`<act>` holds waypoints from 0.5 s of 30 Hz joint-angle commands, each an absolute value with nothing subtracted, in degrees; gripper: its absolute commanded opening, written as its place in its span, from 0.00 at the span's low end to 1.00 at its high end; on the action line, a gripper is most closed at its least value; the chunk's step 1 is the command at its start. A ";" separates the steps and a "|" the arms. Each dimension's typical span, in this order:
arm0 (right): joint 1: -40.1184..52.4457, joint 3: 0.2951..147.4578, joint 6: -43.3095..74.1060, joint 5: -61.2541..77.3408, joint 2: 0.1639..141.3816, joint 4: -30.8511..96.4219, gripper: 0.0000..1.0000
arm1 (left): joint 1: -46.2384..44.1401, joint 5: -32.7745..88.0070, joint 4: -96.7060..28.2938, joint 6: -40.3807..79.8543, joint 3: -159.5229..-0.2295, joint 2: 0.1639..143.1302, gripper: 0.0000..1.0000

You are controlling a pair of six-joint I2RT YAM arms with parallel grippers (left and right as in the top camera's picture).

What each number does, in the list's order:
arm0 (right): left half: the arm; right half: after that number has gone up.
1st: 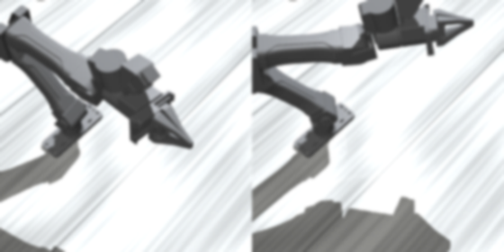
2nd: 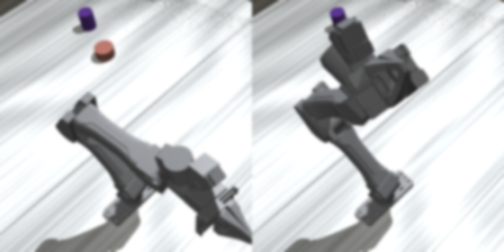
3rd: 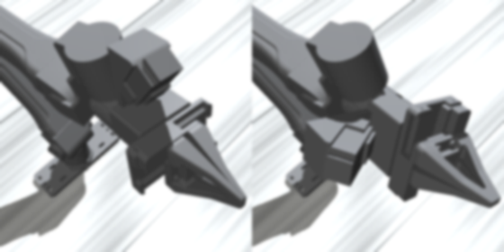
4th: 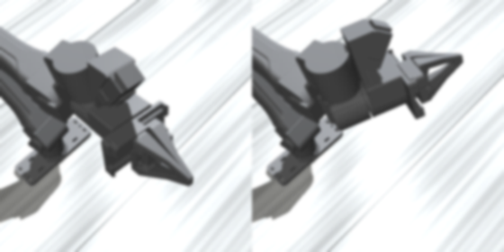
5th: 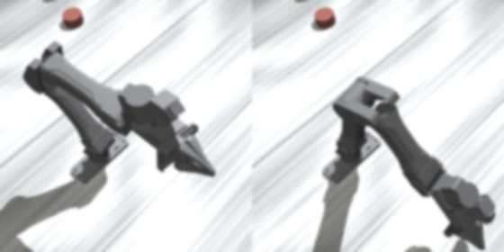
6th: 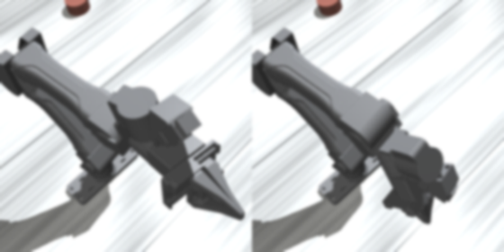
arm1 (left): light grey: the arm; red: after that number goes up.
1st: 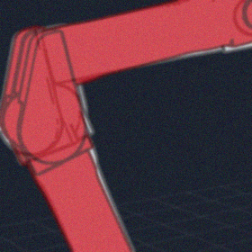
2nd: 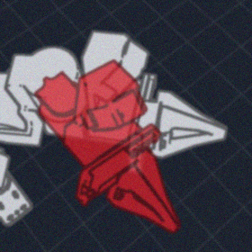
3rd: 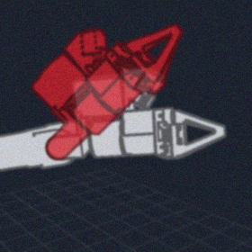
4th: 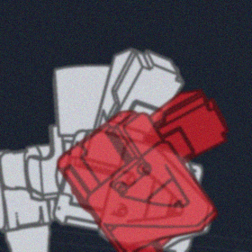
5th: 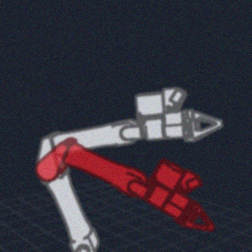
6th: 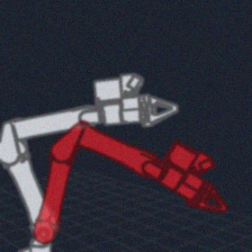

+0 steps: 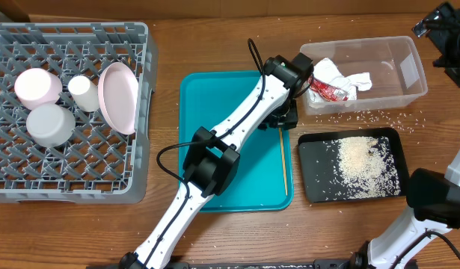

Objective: Sort waste into correct bins and load items into the dishwasher
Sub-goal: 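Carry the second chopstick with the left gripper into the rack and release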

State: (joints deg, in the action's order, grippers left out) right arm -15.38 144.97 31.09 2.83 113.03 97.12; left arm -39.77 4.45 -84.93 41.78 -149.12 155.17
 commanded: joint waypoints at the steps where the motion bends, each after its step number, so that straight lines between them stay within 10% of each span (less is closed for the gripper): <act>1: -15.51 145.38 31.07 3.14 112.95 96.99 1.00 | -40.16 3.99 -83.94 42.48 -147.52 156.33 0.56; 8: -15.46 145.38 31.07 3.14 112.95 96.99 1.00 | -40.21 3.97 -83.09 42.46 -144.86 156.33 0.36; 12: -15.46 145.38 31.07 3.14 112.95 96.99 1.00 | -40.14 4.05 -83.57 42.41 -143.57 156.33 0.04; 15: -15.46 145.38 31.07 3.14 112.95 96.99 1.00 | -39.57 4.43 -85.03 41.34 -144.51 156.20 0.04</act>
State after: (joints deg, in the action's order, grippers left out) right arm -15.38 144.97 31.11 2.81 113.03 97.10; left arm -39.79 4.14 -83.88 42.04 -145.88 154.34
